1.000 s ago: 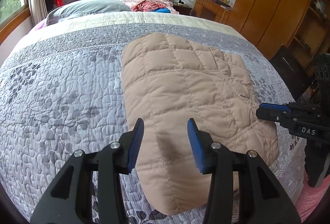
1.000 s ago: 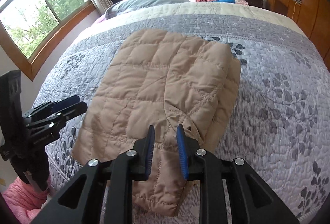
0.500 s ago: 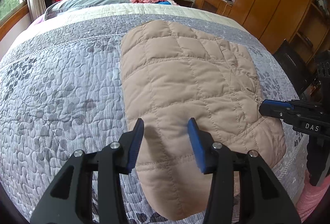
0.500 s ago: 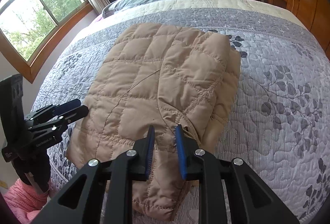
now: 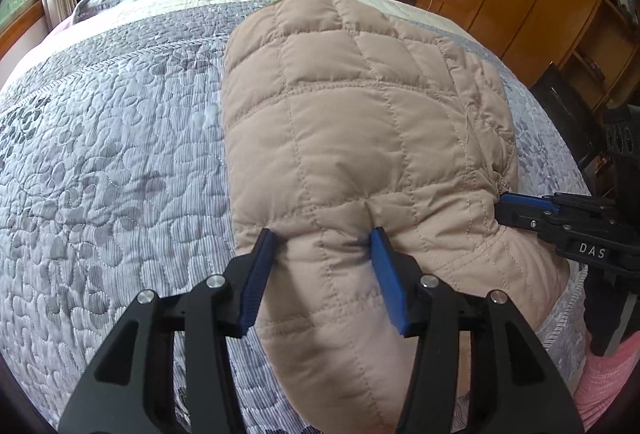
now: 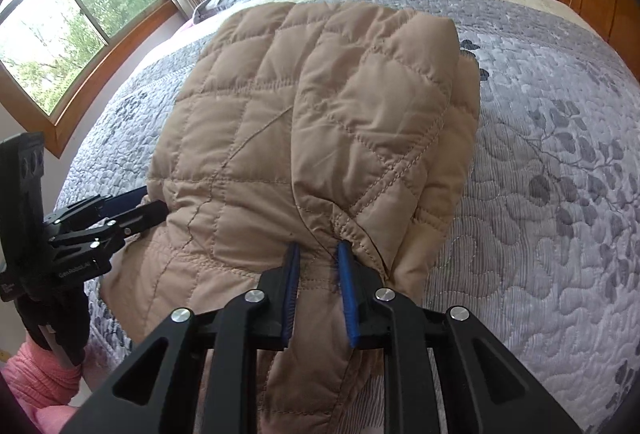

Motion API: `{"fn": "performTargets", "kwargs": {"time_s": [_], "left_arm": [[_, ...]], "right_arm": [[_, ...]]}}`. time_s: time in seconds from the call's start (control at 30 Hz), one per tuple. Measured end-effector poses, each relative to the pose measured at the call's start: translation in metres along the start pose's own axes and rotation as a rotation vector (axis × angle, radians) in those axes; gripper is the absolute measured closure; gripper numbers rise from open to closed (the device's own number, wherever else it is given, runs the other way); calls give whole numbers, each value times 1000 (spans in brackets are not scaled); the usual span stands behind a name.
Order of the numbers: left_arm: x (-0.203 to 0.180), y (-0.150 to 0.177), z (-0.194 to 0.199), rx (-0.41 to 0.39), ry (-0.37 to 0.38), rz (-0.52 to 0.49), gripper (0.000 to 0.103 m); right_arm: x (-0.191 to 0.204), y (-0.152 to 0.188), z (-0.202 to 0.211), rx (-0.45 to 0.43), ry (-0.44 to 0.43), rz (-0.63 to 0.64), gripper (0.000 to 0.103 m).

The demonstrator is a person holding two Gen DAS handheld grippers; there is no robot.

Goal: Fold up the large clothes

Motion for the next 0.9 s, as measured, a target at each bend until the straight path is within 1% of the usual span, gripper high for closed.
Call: {"fn": "performTargets", "kwargs": {"time_s": [0.2,0.3,0.4,0.47,0.53,0.57,0.63,0.67,0.7,0.73,0.8,0.83,0.9], "left_arm": [[-4,3,-4,-7,-33,-18,52],[-1,0,-1,-2,-23,-1,53],[0,-3,9,-18,-14,5,52],[-2,-5,17,-36,-29,-16,51],[-4,-6,26,-61,-43,-37,50],[-4,-7,32,-76,-54,-52,50],[-4,-6,38,-87,-54,-58,44],[-2,-6,41,-91,-52,-58,43],[0,-6,43,-93,-53,-58,41],[2,-6,46,-96,-54,-57,39],[7,-6,51,-107,-54,-52,34],[10,-6,52,-111,-55,-49,33],[14,-7,55,-114,-50,-41,32]], "right_arm": [[1,5,-3,-25,9,3,84],[1,4,-1,-25,11,-5,84],[2,0,9,-36,-11,-10,82],[3,-3,18,-54,-45,-11,74],[6,-5,29,-78,-86,-12,63],[8,-5,35,-95,-100,-10,61],[10,-8,46,-128,-116,-7,54],[8,-9,50,-137,-119,-10,52],[5,-10,56,-149,-122,-19,48],[4,-11,59,-155,-125,-27,41],[-3,-11,64,-168,-132,-48,33],[-7,-13,65,-174,-131,-59,31],[-20,-14,63,-172,-125,-86,27]]}}
Point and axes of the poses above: each gripper's, at about its wrist camera, not at the fingertips, and z roughly against the way its jaws point, x to its left, y to its underside, the point moved 3 cm from there along -z, roughly the way its jaws point, and after that the axes turned 9 degrees about -x, right-handed, at the moved point
